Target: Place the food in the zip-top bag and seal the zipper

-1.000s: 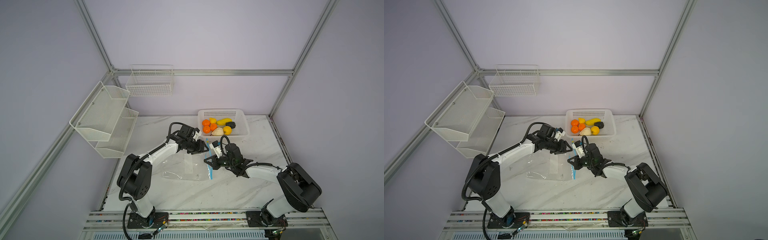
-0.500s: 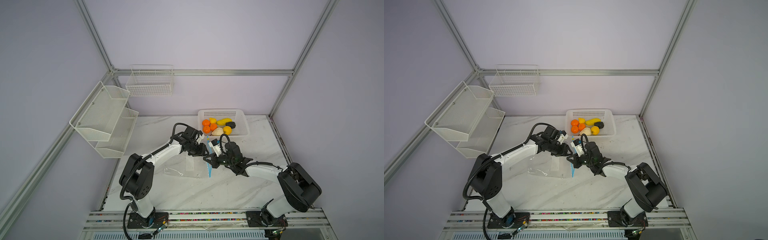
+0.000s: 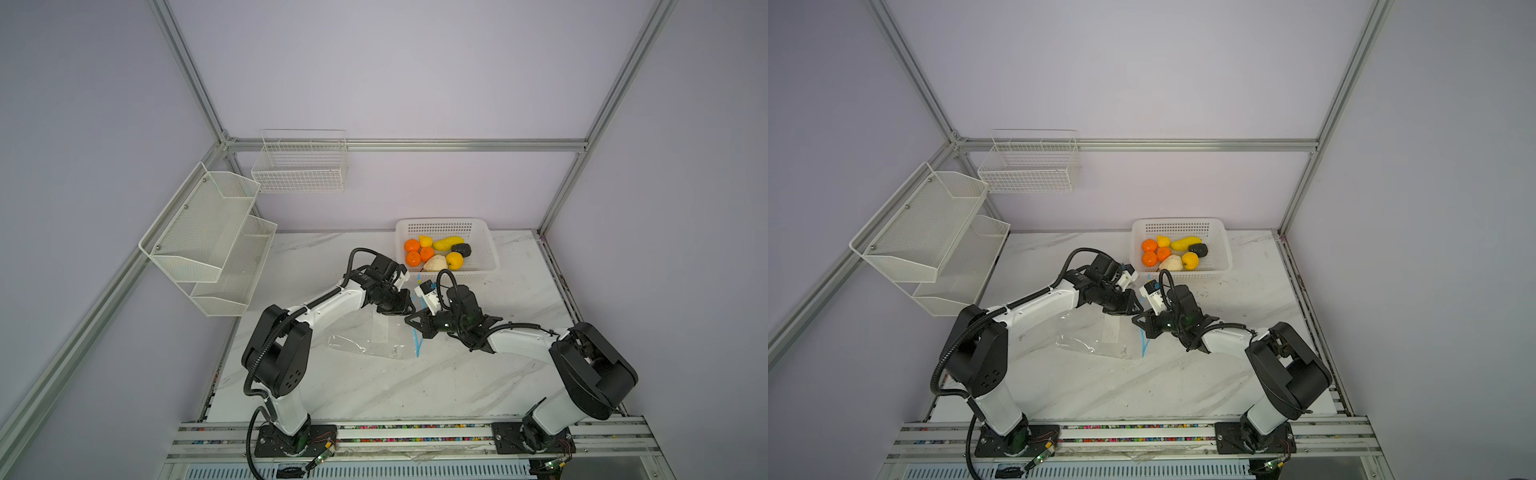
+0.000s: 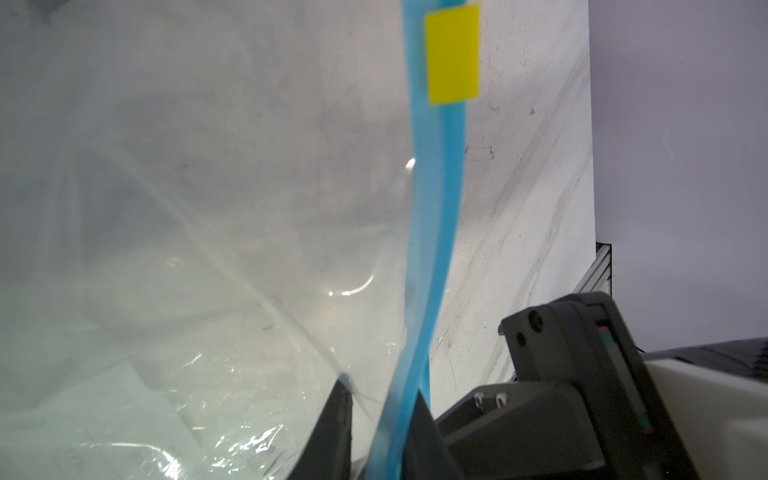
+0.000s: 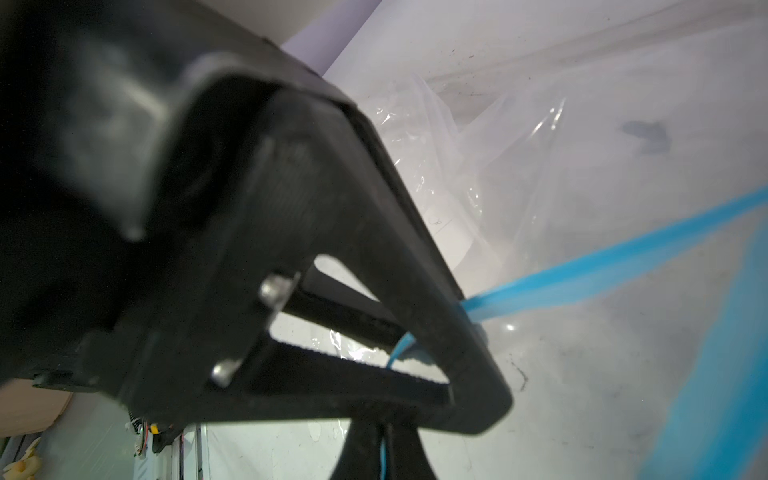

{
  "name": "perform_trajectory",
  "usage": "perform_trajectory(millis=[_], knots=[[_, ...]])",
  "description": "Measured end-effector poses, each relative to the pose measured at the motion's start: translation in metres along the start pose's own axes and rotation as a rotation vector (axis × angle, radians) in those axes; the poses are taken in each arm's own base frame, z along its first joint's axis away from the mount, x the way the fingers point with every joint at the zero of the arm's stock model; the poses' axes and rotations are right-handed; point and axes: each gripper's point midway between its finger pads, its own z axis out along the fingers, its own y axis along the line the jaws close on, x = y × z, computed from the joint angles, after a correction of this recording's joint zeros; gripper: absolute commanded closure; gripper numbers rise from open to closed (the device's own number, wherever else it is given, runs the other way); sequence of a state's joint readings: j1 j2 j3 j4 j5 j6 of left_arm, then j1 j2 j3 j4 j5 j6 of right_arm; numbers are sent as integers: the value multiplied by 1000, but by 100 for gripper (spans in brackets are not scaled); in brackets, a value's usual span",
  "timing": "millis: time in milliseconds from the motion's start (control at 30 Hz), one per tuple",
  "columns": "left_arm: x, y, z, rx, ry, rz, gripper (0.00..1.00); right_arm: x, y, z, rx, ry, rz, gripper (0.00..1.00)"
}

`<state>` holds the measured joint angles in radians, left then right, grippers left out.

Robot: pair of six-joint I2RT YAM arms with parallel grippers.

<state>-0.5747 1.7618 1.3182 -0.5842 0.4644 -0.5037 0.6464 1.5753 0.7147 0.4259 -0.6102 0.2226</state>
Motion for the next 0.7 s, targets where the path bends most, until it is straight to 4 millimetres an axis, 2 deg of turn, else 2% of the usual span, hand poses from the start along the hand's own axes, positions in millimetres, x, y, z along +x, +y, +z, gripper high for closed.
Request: perform_trajectory(millis=[300, 533, 700], knots=[[1, 0, 0, -1, 2, 1, 94, -1, 1, 1, -2, 3, 2, 100], [2, 9, 0, -53, 0, -8, 99, -3, 0, 3, 1, 25, 22, 72], [4, 17, -1, -92, 1, -16, 100, -4, -2, 0, 41, 48, 30, 67]])
